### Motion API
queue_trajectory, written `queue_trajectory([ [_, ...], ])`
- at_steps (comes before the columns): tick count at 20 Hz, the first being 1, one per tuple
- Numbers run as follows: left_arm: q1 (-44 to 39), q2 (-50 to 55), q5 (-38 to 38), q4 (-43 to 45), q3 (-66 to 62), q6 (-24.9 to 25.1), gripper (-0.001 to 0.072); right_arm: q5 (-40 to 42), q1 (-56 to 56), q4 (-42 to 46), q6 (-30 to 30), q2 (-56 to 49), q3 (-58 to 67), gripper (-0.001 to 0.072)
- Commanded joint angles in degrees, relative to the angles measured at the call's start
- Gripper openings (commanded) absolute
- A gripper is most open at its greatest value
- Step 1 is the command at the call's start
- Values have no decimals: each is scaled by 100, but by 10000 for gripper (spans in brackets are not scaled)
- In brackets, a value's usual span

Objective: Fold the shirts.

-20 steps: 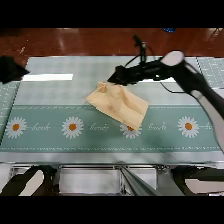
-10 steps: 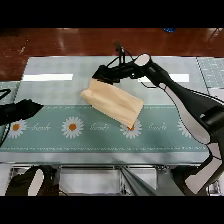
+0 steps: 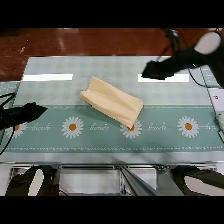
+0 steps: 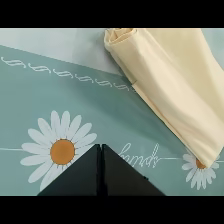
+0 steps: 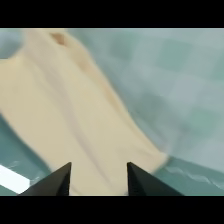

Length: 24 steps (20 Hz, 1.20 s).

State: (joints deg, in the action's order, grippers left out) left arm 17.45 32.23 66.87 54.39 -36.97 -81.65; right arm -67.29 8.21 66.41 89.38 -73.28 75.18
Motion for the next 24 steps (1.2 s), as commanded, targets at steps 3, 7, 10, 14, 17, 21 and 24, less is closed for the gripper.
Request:
queue_trajectory([
  [3, 0, -4, -42, -7, 20, -2, 22, 2356, -122, 485, 1720, 2356, -4052, 419],
  [7, 0, -4, -39, -7, 20, 0, 22, 2734, -118, -2063, 151, 1563, -4763, 418],
  [10, 0, -4, -31, -7, 20, -2, 21, 2780, -118, -4030, -1169, 710, -4763, 417],
  [14, 0, -4, -26, -7, 20, -2, 22, 2503, -63, -5322, -2133, -304, -4538, 412],
  [17, 0, -4, -24, -7, 20, -4, 22, 2393, 251, -5250, -2251, -992, -3842, 344],
  [21, 0, -4, 13, -9, 20, -50, 22, 1906, 422, -4962, -2603, -1370, -2675, 17],
  [24, 0, -4, 17, -4, 20, -46, 22, 1303, 402, -3722, -1862, -1364, -1220, 17],
])
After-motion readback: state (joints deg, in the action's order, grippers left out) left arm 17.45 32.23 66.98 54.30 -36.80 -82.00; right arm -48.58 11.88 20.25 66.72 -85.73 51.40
